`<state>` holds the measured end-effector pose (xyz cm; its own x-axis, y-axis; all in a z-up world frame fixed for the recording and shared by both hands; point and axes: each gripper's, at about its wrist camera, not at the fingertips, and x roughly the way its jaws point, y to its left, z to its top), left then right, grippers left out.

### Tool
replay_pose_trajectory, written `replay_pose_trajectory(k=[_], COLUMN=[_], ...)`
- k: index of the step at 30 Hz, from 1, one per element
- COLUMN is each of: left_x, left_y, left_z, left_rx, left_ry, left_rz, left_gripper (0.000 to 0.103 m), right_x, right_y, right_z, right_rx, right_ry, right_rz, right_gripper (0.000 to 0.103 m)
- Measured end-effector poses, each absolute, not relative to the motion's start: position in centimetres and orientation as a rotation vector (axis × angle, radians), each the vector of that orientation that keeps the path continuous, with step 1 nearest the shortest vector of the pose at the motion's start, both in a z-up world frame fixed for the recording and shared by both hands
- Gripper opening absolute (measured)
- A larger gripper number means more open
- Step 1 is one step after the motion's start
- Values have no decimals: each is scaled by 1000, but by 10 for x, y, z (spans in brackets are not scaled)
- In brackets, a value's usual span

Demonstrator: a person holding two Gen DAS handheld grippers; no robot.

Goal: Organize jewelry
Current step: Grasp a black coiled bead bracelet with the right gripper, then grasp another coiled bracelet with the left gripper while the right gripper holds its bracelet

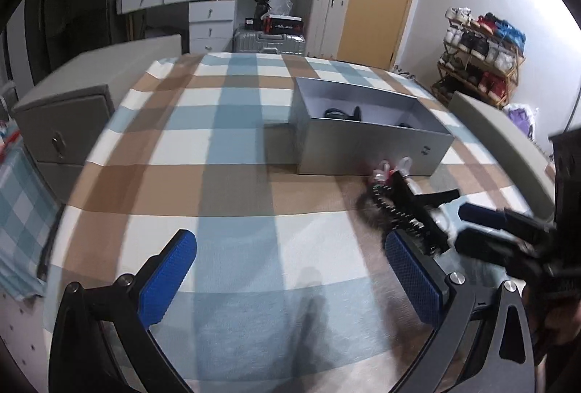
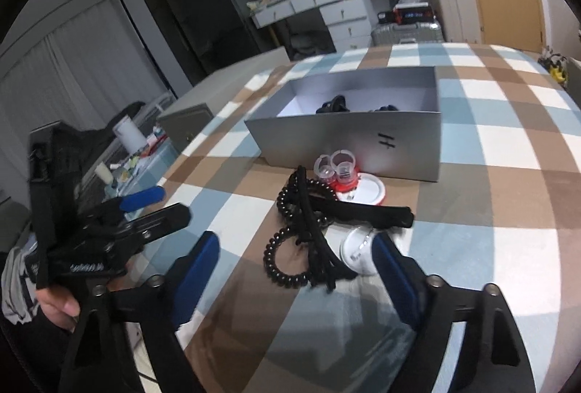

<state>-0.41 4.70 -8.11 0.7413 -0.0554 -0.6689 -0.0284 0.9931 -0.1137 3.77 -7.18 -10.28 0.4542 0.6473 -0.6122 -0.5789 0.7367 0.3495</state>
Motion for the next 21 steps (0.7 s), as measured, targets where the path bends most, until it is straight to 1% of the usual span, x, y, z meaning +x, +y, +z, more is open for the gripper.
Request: replay_pose_trajectory(k=[2,4,7,9,11,12,14,18,19,21], left_x=[-7,-10,-12,-11,-12,-12,-14,-12,-12,-12], left_y=[50,55,60,61,60,59,58,58,58,58], left_z=[-79,-77,-78,-80,-81,-81,-81,-81,-80,-79], left_rx=[-112,-121,-141,-143,-130,-125,-115,-112,-111,-110], left_ry=[727,724,739,744,746,746,744,750,748,743], left_rz=[-5,-4,-16,-25,-30,-30,-33,-37,-35,-35], left_gripper=[102,102,102,102,102,102,102,102,102,102], right_x=[43,48,52,54,55,55,55,57,57,56], right_y=[-64,-57,-52,-50,-50,-51,-52,-53,-53,-52], right_z=[-105,-107,-110,-112,-113,-113,-113,-115,-116,-116], right_rx=[78,63,43,36,32,30,27,12,17,4], right_ry=[817,829,844,856,858,859,860,876,878,874], right_rz=[768,768,750,735,721,715,708,683,694,705], right_gripper=[74,70,58,53,45,43,36,28,22,22])
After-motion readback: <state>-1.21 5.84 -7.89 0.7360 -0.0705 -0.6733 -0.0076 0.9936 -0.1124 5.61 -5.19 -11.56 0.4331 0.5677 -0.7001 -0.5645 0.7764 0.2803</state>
